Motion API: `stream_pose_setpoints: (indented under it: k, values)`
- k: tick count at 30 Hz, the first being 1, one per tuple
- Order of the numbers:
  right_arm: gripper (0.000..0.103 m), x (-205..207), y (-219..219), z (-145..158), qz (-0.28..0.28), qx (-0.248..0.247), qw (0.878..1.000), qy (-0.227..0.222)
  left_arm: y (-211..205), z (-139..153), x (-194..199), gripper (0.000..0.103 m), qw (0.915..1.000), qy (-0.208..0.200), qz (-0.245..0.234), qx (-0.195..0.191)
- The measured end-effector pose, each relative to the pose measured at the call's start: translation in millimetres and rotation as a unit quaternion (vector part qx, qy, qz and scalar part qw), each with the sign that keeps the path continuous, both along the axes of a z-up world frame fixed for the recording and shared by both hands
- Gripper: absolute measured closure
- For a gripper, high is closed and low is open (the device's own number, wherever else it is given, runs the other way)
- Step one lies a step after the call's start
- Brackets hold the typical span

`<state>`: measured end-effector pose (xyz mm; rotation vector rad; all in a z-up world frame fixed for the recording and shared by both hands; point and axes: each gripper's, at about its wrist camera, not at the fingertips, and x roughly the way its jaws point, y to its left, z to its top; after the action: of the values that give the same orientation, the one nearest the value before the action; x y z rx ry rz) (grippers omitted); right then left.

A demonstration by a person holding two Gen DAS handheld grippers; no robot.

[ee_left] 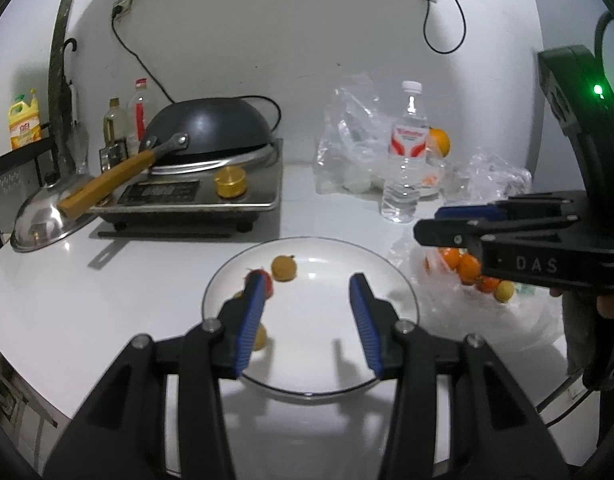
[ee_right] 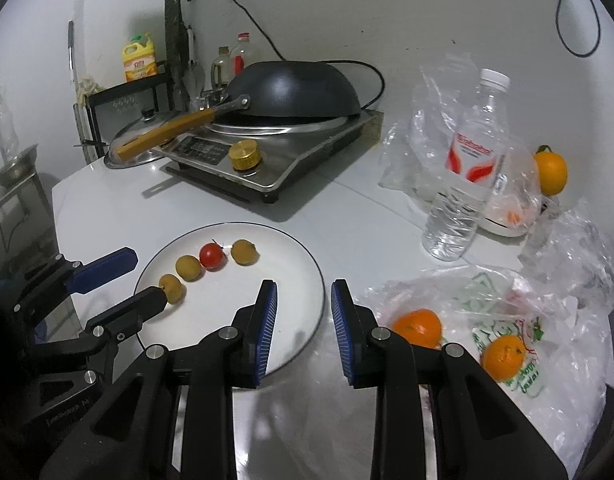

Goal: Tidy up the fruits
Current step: 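Move both open grippers back to the fruit on the plastic bag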

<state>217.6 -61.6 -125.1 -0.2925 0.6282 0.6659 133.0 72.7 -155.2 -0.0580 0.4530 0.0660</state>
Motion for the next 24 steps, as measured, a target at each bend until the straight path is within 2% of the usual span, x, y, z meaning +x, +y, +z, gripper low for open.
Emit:
stream_pose_setpoints:
  k: [24]
  values:
    - [0.073,5.9,-92.2,3.2,-0.048,0.027,0.998,-0.004,-74.6,10.7,18.0,0.058,0.9985,0.006,-0.042,0.035]
